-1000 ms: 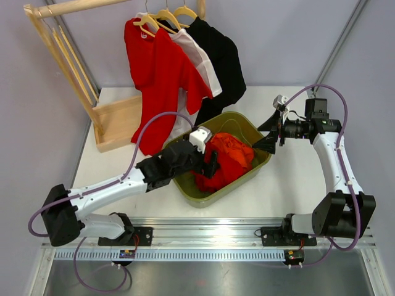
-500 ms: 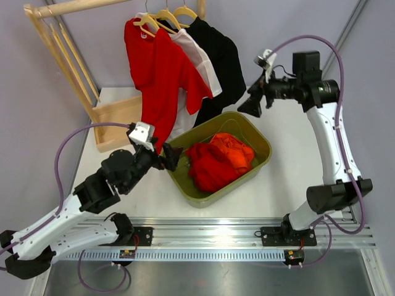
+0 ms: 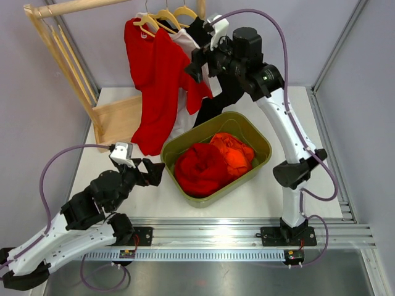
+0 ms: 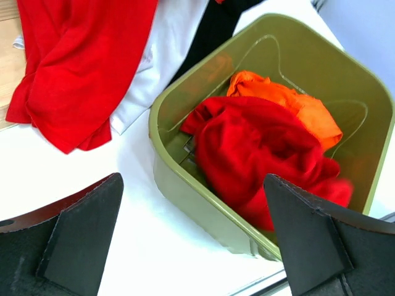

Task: Remove the t-shirt from the hanger
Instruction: Grab a hanger with a tshirt on it with the right arm

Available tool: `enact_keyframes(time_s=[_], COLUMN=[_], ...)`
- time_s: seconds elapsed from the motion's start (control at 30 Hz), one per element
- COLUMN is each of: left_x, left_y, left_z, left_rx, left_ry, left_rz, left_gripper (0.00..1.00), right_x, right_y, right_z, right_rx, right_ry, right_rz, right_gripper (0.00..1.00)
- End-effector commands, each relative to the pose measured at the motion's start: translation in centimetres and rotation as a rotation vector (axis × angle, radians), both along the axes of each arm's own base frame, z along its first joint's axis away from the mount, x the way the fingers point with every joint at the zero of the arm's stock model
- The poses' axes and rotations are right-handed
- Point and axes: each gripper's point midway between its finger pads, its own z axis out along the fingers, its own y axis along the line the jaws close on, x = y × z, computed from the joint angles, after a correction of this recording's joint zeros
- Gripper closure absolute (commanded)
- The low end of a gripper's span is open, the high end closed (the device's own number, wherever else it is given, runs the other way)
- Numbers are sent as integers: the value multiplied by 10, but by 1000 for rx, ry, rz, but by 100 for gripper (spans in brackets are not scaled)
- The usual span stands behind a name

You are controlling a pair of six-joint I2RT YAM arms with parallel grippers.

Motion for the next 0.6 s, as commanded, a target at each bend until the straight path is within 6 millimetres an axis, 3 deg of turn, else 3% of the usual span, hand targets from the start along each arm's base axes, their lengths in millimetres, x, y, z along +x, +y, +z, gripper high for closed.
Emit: enact_keyframes(time_s=[0.0, 0.2, 0.4, 0.57], left_x=[2, 2, 4, 4], left_y=[13, 17, 15, 13], left_z=[3, -1, -6, -9], left_rx=[-42, -29, -4, -7], left_ry=[4, 13, 22, 23], left_rz=[75, 93, 94, 90], left_gripper=[1, 1, 1, 1], right_x=[41, 56, 66, 73], right_y=[-7, 18, 45, 55], right_z=[63, 64, 44, 30], right_rx=[203, 292, 286, 278], right_ry=[-155, -155, -153, -142], right_rz=[-174, -133, -88, -87], right_gripper=[1, 9, 23, 34])
